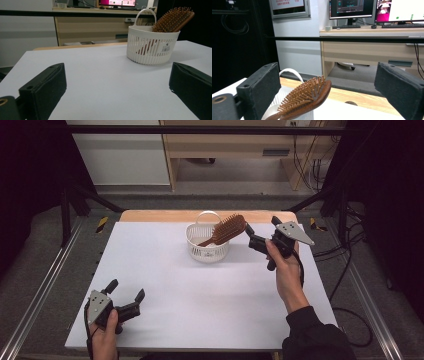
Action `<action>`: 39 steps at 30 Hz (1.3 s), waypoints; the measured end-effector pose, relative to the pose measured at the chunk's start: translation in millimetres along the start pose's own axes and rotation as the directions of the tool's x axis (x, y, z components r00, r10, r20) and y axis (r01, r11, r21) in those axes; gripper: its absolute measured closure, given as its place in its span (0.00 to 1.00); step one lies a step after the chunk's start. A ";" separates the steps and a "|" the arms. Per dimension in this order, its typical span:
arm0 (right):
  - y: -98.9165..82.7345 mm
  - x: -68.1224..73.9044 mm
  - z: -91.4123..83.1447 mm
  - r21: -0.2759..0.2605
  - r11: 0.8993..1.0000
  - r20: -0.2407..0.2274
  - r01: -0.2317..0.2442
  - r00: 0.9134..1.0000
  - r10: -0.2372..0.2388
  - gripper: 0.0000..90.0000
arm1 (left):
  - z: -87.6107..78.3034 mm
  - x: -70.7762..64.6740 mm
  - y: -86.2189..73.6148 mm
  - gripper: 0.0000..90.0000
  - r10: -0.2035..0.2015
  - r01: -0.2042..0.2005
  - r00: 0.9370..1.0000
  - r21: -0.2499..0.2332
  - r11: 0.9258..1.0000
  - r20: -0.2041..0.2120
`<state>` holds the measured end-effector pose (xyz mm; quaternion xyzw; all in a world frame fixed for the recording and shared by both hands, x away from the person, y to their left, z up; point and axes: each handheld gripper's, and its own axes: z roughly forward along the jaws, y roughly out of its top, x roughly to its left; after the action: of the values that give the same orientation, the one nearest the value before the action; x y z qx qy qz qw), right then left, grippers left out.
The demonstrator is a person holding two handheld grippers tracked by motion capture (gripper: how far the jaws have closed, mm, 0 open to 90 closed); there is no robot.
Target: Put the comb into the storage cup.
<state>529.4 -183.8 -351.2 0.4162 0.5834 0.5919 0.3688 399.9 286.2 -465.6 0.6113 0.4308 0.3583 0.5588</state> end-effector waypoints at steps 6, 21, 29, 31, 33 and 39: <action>-3.9 -2.7 -10.9 -0.002 1.000 -0.014 0.017 1.000 -0.017 0.05 | -2.3 1.6 -0.2 0.01 0.000 0.001 1.000 -0.004 1.000 0.012; -6.2 -10.7 -35.3 -0.010 0.999 -0.006 0.040 0.999 -0.040 0.03 | -8.6 7.2 1.5 0.01 -0.013 0.014 0.999 -0.012 1.000 0.029; -9.7 -17.1 -46.1 -0.011 0.999 -0.011 0.039 0.999 -0.039 0.03 | -14.0 10.7 1.7 0.01 -0.017 0.017 1.000 -0.017 1.000 0.019; -10.4 -18.5 -49.2 -0.012 0.999 -0.010 0.029 1.000 -0.029 0.03 | -13.6 11.7 1.1 0.01 -0.027 0.028 0.999 -0.014 1.000 0.020; -11.9 -19.4 -51.5 -0.007 1.000 -0.010 0.024 1.000 -0.024 0.03 | -13.5 11.9 1.6 0.01 -0.031 0.032 0.999 -0.017 0.999 0.020; -20.6 -21.3 -56.2 0.004 1.000 -0.014 0.019 1.000 -0.019 0.03 | -14.8 8.7 2.8 0.01 -0.025 0.027 0.999 -0.039 0.999 0.044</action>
<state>484.7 -224.0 -371.5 0.4070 0.5911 0.5902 0.3696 389.9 299.8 -461.4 0.6021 0.4191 0.3461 0.5848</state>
